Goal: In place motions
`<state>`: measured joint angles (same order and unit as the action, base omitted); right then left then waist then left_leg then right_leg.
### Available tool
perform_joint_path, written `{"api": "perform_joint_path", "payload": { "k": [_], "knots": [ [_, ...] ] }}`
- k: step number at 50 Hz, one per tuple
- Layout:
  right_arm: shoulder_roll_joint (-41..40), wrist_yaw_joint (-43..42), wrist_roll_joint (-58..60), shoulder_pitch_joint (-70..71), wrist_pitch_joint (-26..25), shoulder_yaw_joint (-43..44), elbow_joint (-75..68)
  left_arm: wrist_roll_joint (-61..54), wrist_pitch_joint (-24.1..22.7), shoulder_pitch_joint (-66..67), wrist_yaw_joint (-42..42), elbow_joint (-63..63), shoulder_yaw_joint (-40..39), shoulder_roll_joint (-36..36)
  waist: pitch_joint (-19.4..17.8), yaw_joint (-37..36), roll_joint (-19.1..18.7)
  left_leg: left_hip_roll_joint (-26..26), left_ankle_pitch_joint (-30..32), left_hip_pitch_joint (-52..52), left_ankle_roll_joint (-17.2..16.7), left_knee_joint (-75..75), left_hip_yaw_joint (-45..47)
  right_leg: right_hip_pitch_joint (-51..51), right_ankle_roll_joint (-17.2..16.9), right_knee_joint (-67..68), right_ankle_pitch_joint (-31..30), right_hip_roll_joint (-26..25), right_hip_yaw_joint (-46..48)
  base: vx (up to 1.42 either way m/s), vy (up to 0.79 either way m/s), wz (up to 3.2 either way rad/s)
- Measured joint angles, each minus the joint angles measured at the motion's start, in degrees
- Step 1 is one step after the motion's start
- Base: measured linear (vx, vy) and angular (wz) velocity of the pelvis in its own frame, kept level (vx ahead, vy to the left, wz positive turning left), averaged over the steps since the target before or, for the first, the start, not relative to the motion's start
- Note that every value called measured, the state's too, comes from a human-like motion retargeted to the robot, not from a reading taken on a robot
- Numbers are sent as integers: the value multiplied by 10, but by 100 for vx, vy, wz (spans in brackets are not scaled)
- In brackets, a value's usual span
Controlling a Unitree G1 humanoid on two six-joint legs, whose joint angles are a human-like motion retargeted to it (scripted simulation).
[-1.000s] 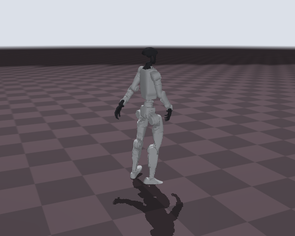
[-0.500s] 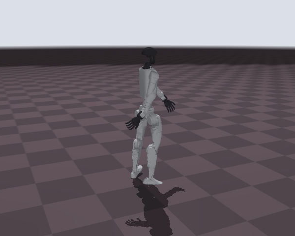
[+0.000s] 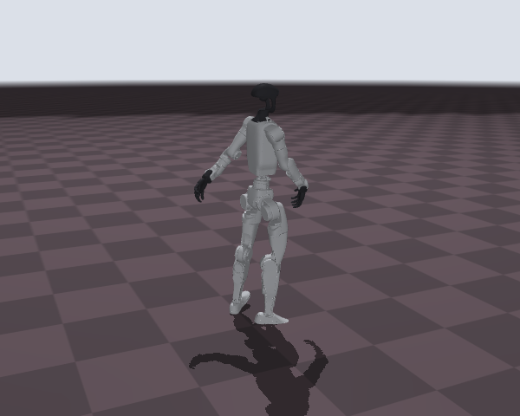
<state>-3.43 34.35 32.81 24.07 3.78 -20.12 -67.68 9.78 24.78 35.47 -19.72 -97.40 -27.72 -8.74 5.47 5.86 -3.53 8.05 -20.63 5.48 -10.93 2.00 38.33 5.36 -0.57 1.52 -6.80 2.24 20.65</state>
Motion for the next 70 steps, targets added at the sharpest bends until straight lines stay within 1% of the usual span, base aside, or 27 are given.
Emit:
{"api": "perform_joint_path", "payload": {
  "k": [4, 7, 10, 14, 15, 17, 18, 20, 25, 29, 33, 37, 40, 42, 43, 45, 47, 48, 50, 53, 55, 57, 59, 62, 65, 68, 70],
  "knots": [
    [5, -6, 5, -36, -1, -5, -20, -8, 10, -36, 2, 0, 14, 9, 5, 8, 5, 0, 0, -1, 0, -2, -3, -3, 0, -1, 2, 0, 3, 0, -1, 1],
    [25, -25, 41, -87, -30, 0, -62, -29, 11, -114, 0, 0, 43, 21, 11, 8, 7, -1, 0, -3, 2, -3, -7, -6, -1, -3, 3, 1, 9, 0, 0, 0],
    [53, -84, 86, -151, -85, 32, -128, -53, 15, -223, 13, 0, 94, 32, 16, 8, 11, -1, 0, -8, 5, -6, -17, -13, -3, -5, 7, 4, 24, 1, -2, 28],
    [96, -184, 67, -216, -169, 124, -271, -13, -9, -389, -18, 0, 181, 39, 17, 20, 19, -3, 2, -19, 12, -15, -50, -31, -5, -10, 13, 9, 54, -1, -4, 61],
    [110, -194, 54, -234, -196, 150, -297, 7, -22, -432, -35, 0, 200, 42, 17, 23, 21, -4, 2, -22, 13, -17, -58, -35, -5, -11, 14, 10, 60, 0, -3, 54],
    [143, -184, 21, -286, -256, 192, -297, 43, -43, -499, -69, 35, 226, 49, 15, 29, 23, -4, 3, -28, 15, -20, -67, -39, -5, -12, 16, 11, 69, -1, 0, 36],
    [158, -182, -1, -310, -276, 210, -297, 53, -54, -528, -79, 57, 240, 52, 15, 30, 23, -5, 3, -30, 16, -21, -69, -40, -4, -13, 16, 12, 72, 0, 0, 0],
    [184, -187, -47, -352, -289, 243, -297, 62, -74, -579, -80, 102, 259, 57, 14, 30, 22, -5, 3, -33, 17, -23, -69, -39, -3, -14, 16, 13, 75, 0, 0, 0],
    [225, -228, -110, -417, -235, 301, -297, 53, -118, -648, -41, 215, 276, 58, 9, 33, 21, -3, 3, -33, 16, -25, -57, -33, 1, -13, 15, 15, 72, -3, 0, -18],
    [234, -262, -138, -422, -249, 301, -297, 31, -156, -640, -29, 277, 282, 52, 8, 31, 15, -2, 2, -31, 15, -25, -45, -26, 2, -9, 16, 16, 65, -4, 1, -25],
    [214, -269, -164, -382, -269, 261, -297, 23, -166, -589, -33, 277, 284, 52, 10, 25, 8, -2, 1, -29, 15, -23, -39, -21, 2, -5, 16, 17, 60, 0, 1, -5],
    [165, -247, -128, -304, -262, 186, -297, 51, -154, -508, -61, 200, 275, 58, 18, 18, 5, -5, 0, -26, 14, -19, -40, -16, 3, -4, 15, 16, 49, 0, 0, 0],
    [120, -201, -68, -223, -232, 120, -297, 80, -138, -442, -60, 93, 237, 59, 24, 8, 3, -7, -1, -19, 10, -13, -31, -11, 3, -3, 12, 14, 34, 1, 2, -17],
    [88, -157, -25, -165, -199, 86, -288, 93, -106, -394, -45, 18, 192, 52, 26, 3, -1, -6, -2, -14, 7, -10, -20, -6, 4, -1, 9, 12, 22, 1, 2, -38],
    [72, -132, -5, -144, -184, 72, -263, 92, -76, -359, -37, 5, 171, 47, 25, 1, -3, -6, -3, -11, 5, -9, -14, -2, 4, 0, 8, 11, 15, 2, 1, -48],
    [44, -77, 26, -107, -148, 48, -209, 72, -15, -276, -21, 0, 132, 38, 25, -2, -6, -6, -4, -4, 1, -5, 1, 4, 4, 2, 5, 9, 1, 4, 0, -52],
    [21, -20, 36, -79, -107, 27, -152, 31, 16, -194, -11, 0, 100, 28, 28, -1, -7, -6, -4, 0, -2, -2, 13, 10, 5, 3, 2, 6, -10, 7, -2, -43],
    [11, 7, 34, -67, -88, 18, -125, 11, 20, -157, -9, 0, 85, 25, 30, 2, -8, -6, -5, 2, -4, -1, 17, 12, 5, 3, 1, 5, -13, 7, -1, -33],
    [-3, 54, 16, -49, -56, 3, -72, -6, 4, -96, -14, 0, 55, 23, 33, 3, -11, -5, -5, 4, -6, 1, 25, 17, 4, 4, -1, 3, -19, 3, 2, -27],
    [-7, 89, -13, -38, -17, -11, -5, 11, -13, -39, -22, 0, 17, 20, 36, 4, -15, -3, -5, 4, -8, 1, 29, 20, 4, 5, -1, 1, -23, 0, 1, -6],
    [-2, 75, -17, -37, 16, -19, 17, 13, -9, -20, -14, 0, 6, 18, 36, 8, -15, -2, -5, 3, -8, 1, 25, 18, 3, 5, 1, 1, -21, 0, -1, 11],
    [3, 30, -5, -44, 34, -22, 11, -7, -3, -21, 0, 0, 13, 14, 37, 14, -11, -3, -4, 2, -6, 0, 17, 14, 2, 4, 3, 3, -15, 1, -5, 31],
    [10, -19, 14, -59, 23, -22, -16, -28, -1, -41, 16, 0, 19, 13, 38, 20, -6, -5, -4, 0, -4, -2, 7, 8, 2, 3, 5, 4, -8, 2, -4, 38],
    [30, -59, 44, -91, -25, -5, -87, -42, -6, -114, 23, 0, 18, 20, 40, 19, 1, -8, -3, -6, -1, -6, -7, 0, 2, 0, 9, 8, 6, 0, 1, 37],
    [56, -71, 72, -129, -96, 40, -184, -64, -23, -223, 0, 0, 30, 30, 38, 14, 11, -11, -2, -13, 3, -10, -25, -11, 0, -3, 13, 13, 21, -4, 3, 46],
    [96, -96, 62, -168, -162, 101, -287, -68, -40, -343, -28, 0, 64, 41, 32, 8, 21, -14, 1, -20, 9, -16, -49, -25, -3, -7, 17, 18, 44, -4, 2, 59],
    [126, -104, 45, -220, -221, 137, -297, -58, -55, -427, -47, 0, 90, 52, 28, 5, 28, -15, 2, -27, 12, -20, -63, -33, -5, -9, 20, 22, 60, -5, 0, 56]
  ]
}}
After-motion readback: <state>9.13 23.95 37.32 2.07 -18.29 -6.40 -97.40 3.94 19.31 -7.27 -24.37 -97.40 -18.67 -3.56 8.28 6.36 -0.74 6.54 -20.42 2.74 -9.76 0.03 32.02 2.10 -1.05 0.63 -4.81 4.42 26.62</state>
